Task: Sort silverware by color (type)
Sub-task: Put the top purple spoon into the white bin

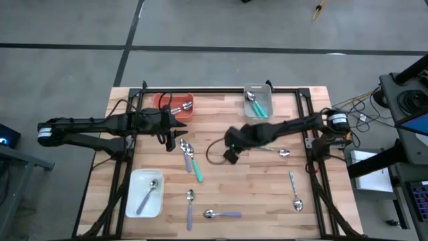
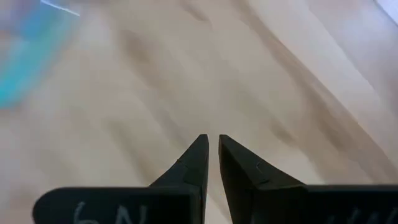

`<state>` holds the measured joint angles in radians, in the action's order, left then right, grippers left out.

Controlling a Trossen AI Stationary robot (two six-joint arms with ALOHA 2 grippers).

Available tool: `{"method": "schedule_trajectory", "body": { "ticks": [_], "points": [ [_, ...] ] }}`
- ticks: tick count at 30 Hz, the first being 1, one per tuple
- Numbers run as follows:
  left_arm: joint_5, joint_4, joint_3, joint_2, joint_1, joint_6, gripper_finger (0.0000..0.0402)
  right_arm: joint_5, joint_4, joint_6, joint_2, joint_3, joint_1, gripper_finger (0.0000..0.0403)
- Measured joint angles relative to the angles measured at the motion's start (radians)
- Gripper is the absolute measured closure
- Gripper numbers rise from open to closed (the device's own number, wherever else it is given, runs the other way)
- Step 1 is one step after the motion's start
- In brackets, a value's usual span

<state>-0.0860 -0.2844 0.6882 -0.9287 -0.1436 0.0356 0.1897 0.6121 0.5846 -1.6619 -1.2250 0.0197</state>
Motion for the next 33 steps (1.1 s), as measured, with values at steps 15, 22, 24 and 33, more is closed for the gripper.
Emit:
{"method": "schedule_trajectory", "body": {
  "ticks": [15,22,24,33],
  "points": [
    [0.07,0.084,-0.084,-0.003,0.118,0.292,0.0293,-0.041,-0.525,-0.545,0.032,0.039,0.099,0.0374],
    [0.072,0.082,-0.123,-0.022,0.211,0.526,0.0293,-0.119,-0.521,-0.632,0.115,0.132,0.042,0.0374],
    [0.073,0.081,-0.132,-0.03,0.234,0.592,0.0293,-0.119,-0.525,-0.635,0.147,0.168,0.023,0.0374],
    [0.078,0.079,-0.111,-0.149,0.331,0.89,0.0293,-0.118,-0.533,-0.636,0.271,0.284,-0.055,0.0374]
  ]
}}
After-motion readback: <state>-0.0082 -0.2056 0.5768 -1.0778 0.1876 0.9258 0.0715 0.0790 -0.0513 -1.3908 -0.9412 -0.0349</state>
